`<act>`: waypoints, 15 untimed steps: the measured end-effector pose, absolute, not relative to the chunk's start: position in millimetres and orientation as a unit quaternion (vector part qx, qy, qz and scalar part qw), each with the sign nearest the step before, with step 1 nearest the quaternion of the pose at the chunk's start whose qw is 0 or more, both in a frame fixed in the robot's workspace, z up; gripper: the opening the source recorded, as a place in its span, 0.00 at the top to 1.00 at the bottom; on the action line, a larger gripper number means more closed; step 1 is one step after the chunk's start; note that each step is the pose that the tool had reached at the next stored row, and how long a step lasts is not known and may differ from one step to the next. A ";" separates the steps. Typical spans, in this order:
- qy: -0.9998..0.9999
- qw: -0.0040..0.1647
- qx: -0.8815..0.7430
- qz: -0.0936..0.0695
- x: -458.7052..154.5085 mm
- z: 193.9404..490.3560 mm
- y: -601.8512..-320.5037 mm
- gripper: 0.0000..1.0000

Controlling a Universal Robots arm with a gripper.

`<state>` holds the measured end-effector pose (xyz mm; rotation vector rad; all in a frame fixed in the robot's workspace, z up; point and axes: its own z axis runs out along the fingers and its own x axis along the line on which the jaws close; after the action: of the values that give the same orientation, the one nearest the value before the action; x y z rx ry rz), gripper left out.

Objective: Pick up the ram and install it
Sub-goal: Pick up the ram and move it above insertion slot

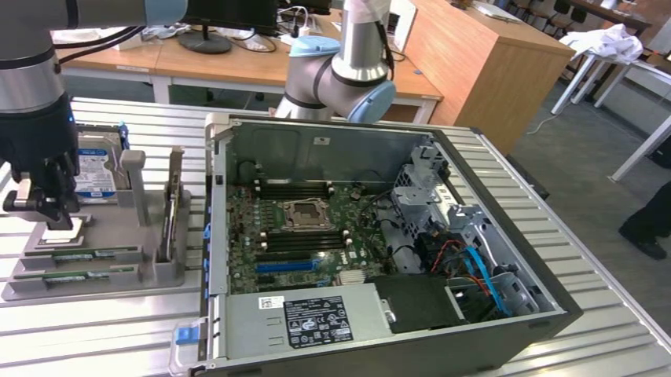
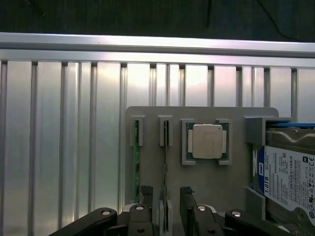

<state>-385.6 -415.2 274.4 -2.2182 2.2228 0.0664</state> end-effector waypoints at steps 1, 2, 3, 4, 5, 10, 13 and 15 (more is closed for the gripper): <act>0.708 0.000 -0.706 0.021 -385.7 273.9 -415.2 0.64; 0.707 0.000 -0.706 0.021 -385.6 273.2 -415.1 0.64; 0.707 0.000 -0.707 0.021 -385.6 272.6 -415.2 0.64; 0.707 0.000 -0.707 0.021 -385.6 271.9 -415.2 0.64; 0.707 0.000 -0.707 0.021 -385.7 271.2 -415.2 0.64; 0.707 0.000 -0.707 0.021 -385.7 265.9 -415.3 0.64; 0.706 0.000 -0.708 0.021 -385.6 262.7 -415.4 0.64; 0.706 0.000 -0.708 0.021 -385.7 260.6 -415.4 0.64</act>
<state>-385.7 -415.4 260.6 -2.2230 2.2181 0.0664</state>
